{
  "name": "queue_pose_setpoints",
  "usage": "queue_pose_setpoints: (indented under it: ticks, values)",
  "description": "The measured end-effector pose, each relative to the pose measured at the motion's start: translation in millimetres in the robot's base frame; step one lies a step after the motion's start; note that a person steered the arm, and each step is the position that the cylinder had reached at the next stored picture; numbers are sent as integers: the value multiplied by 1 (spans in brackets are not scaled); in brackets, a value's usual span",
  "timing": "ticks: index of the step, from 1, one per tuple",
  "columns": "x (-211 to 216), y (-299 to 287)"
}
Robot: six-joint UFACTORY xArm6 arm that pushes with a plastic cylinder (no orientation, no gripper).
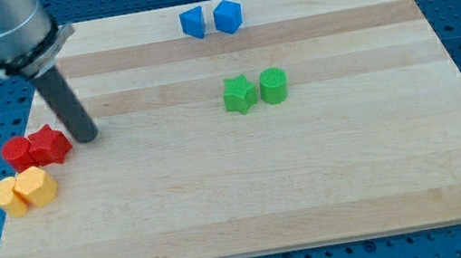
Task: Push the red circle left to the red star
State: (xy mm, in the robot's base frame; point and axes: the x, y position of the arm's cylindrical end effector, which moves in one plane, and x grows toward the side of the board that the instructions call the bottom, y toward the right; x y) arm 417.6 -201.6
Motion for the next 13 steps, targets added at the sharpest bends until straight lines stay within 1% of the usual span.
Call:
queue_pose_setpoints:
  ticks: [1,2,3,4,5,6,7,9,10,11,12,13]
  values:
    - [-37,-45]
    - [-37,-101]
    - [-33,-103]
    - [12,-103]
    - [33,-103]
    - [42,-103]
    - [42,-102]
    - [37,-48]
    - [34,-49]
    - [31,-5]
    - [44,40]
    - [110,36]
